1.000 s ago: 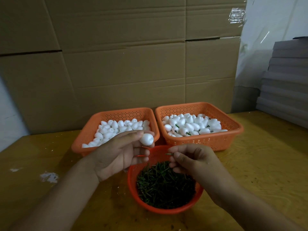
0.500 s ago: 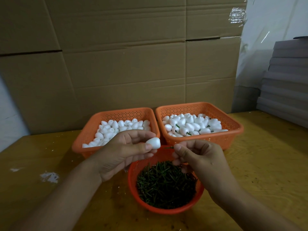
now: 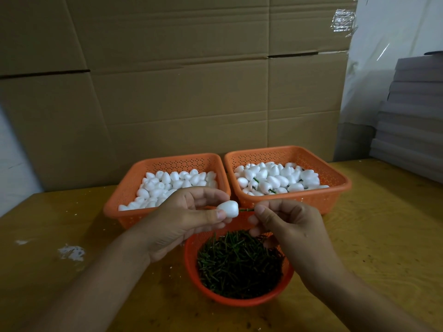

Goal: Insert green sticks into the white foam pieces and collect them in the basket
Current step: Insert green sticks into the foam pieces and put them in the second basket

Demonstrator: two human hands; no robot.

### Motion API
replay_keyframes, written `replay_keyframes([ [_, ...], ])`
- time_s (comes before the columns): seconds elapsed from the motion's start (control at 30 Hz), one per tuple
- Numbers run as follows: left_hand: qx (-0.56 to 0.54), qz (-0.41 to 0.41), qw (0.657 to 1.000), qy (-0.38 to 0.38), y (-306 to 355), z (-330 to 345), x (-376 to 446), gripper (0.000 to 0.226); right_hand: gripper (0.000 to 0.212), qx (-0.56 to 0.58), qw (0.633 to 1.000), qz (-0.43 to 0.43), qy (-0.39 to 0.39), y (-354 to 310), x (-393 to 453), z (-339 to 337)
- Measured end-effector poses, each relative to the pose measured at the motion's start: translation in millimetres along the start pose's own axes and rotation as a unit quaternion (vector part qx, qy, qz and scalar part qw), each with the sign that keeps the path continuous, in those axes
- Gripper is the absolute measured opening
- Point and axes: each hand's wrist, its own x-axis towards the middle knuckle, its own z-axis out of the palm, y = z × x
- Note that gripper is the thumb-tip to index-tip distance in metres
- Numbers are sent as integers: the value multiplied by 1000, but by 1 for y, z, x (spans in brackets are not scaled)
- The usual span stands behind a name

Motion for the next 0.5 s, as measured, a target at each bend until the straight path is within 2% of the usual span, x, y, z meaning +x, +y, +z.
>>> replay_keyframes([
  [0.3, 24, -8, 1000, -4, -2, 10, -1, 37, 15, 2, 1000, 1, -11, 1, -2, 3],
  [0.5, 19, -13, 1000, -5, -2, 11, -1, 34, 17, 0, 1000, 1, -15, -1, -1, 1],
])
